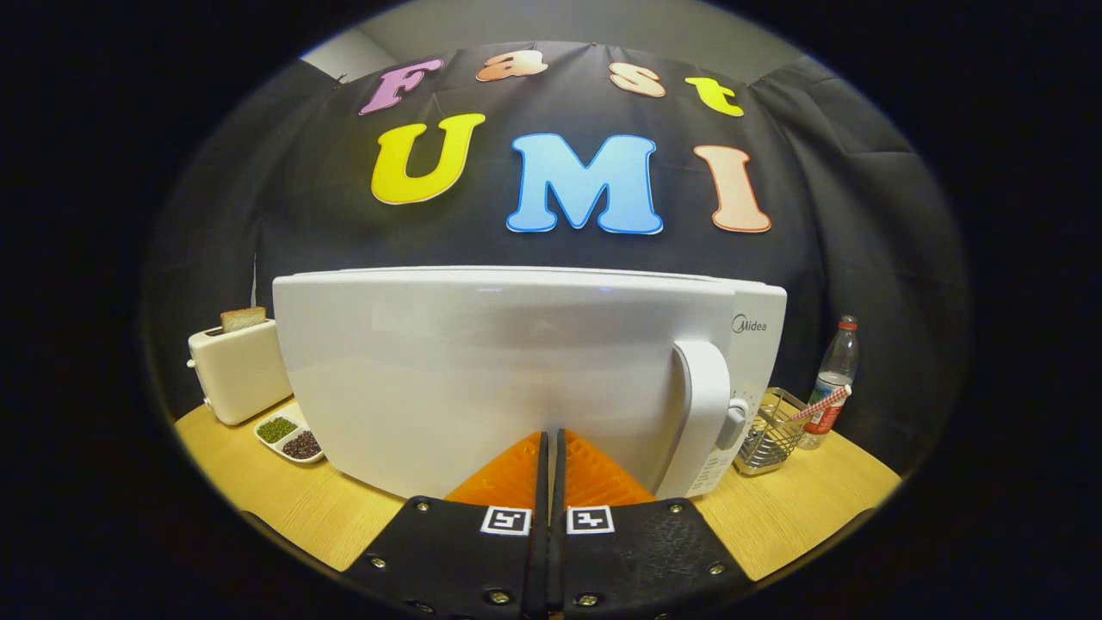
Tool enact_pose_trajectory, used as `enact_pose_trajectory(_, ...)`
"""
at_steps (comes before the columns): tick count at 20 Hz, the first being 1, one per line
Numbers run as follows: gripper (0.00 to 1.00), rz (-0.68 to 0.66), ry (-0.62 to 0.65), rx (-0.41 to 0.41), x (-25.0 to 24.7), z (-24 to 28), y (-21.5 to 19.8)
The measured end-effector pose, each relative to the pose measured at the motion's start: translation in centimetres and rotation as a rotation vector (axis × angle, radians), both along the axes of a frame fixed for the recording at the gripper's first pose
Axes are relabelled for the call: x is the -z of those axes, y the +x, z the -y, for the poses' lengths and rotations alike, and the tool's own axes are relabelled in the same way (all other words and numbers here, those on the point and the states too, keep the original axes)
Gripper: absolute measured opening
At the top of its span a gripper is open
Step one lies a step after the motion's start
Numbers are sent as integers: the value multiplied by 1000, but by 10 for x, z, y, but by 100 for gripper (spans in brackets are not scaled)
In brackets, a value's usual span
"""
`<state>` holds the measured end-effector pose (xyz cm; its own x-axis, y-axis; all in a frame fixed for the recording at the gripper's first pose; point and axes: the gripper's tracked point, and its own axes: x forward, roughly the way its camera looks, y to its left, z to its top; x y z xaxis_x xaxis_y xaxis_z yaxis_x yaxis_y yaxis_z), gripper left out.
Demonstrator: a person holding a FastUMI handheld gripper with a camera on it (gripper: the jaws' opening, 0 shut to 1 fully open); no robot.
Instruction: Open the microwave, put the food inside, and close the microwave door.
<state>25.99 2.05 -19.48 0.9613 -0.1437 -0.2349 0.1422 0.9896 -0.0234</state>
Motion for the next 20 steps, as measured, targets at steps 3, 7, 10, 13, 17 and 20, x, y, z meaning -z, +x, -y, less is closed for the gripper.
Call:
enact_pose_trajectory(3,1,1,-11,12,2,2,11)
enact_pose_trajectory(7,2,-20,-38,6,9,6,21)
enact_pose_trajectory(10,1,-12,-32,-5,5,5,16)
enact_pose_trajectory(13,1,-4,3,-57,-10,-5,-8)
enact_pose_trajectory(17,1,45,76,-120,-51,-17,-66)
enact_pose_trajectory(20,1,102,136,-171,-83,-32,-120)
